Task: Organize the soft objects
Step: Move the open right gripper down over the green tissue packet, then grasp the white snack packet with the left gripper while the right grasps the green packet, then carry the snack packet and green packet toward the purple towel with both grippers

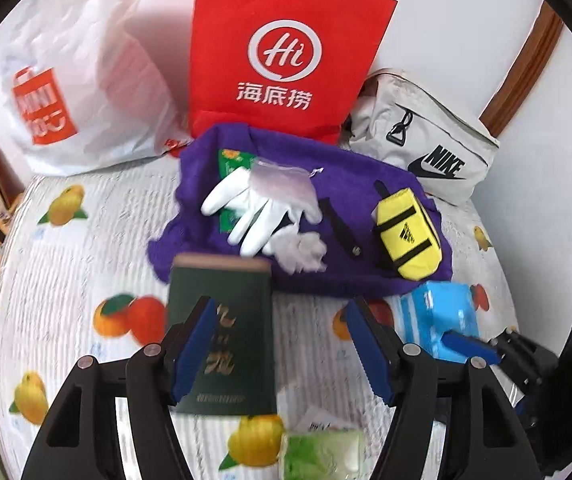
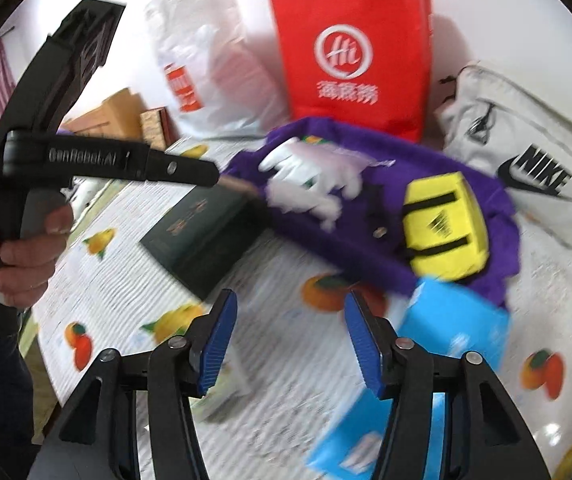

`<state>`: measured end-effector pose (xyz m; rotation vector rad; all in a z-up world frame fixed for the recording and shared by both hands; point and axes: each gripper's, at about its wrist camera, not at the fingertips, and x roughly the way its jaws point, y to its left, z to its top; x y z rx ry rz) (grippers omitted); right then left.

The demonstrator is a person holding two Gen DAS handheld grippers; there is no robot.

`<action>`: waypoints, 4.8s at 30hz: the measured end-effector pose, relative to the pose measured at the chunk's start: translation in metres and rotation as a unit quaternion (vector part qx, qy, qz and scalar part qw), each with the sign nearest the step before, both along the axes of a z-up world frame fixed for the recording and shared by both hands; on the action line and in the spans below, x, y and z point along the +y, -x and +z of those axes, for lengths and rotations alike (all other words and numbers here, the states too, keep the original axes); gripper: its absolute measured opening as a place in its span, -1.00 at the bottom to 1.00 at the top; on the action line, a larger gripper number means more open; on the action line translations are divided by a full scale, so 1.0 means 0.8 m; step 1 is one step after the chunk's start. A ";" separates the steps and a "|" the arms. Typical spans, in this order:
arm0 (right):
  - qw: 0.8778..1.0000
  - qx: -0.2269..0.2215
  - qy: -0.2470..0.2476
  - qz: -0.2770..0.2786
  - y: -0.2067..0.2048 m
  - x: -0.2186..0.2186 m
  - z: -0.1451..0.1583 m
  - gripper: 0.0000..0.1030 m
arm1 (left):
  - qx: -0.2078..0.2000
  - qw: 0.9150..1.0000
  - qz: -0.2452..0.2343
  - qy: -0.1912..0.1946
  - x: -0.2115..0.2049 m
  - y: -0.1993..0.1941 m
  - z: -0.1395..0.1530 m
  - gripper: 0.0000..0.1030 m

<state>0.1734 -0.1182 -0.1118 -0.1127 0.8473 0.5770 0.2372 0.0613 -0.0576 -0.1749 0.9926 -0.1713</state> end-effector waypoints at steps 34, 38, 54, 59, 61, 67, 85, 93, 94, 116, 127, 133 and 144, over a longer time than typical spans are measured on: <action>0.996 -0.016 0.039 0.082 0.078 0.086 -0.070 0.27 | 0.031 0.999 0.038 0.015 0.070 0.123 -0.045 0.27; 0.997 -0.026 0.037 0.057 0.087 0.065 -0.049 0.27 | 0.037 0.999 0.028 -0.004 0.065 0.132 -0.042 0.27; 0.999 -0.030 0.021 -0.026 0.121 -0.010 0.006 0.27 | 0.032 0.998 0.005 -0.060 0.038 0.160 -0.020 0.27; 0.998 -0.042 0.012 -0.040 0.117 -0.032 0.015 0.27 | 0.038 0.996 -0.043 -0.068 0.002 0.154 -0.038 0.27; 0.998 -0.051 0.007 -0.046 0.115 -0.040 0.021 0.27 | 0.037 0.994 -0.067 -0.078 -0.016 0.150 -0.047 0.27; 0.995 -0.084 -0.021 -0.058 0.098 -0.055 0.040 0.14 | 0.055 0.990 -0.113 -0.068 -0.052 0.137 -0.075 0.27; 0.997 -0.029 0.016 -0.065 0.072 -0.047 -0.016 0.26 | 0.049 0.977 -0.161 -0.128 -0.089 0.115 -0.126 0.27; 0.996 -0.028 0.052 -0.061 0.044 -0.025 -0.041 0.22 | 0.037 0.978 -0.166 -0.119 -0.086 0.116 -0.134 0.13; 0.996 -0.036 0.061 -0.060 0.043 -0.021 -0.043 0.17 | 0.035 0.978 -0.167 -0.118 -0.085 0.116 -0.134 0.09; 0.995 -0.034 0.052 -0.072 0.048 -0.038 -0.014 -0.62 | 0.037 0.986 -0.157 -0.048 -0.046 0.115 -0.111 -0.86; 0.995 -0.048 0.040 -0.075 0.048 -0.043 0.001 -0.62 | 0.021 0.987 -0.154 -0.031 -0.038 0.122 -0.086 -0.88; 0.995 -0.052 0.033 -0.078 0.045 -0.047 0.007 -0.62 | 0.008 0.989 -0.146 -0.031 -0.039 0.120 -0.068 -0.88; 0.995 -0.061 0.027 -0.071 0.038 -0.049 0.019 -0.62 | -0.014 0.988 -0.147 -0.038 -0.050 0.111 -0.037 -0.88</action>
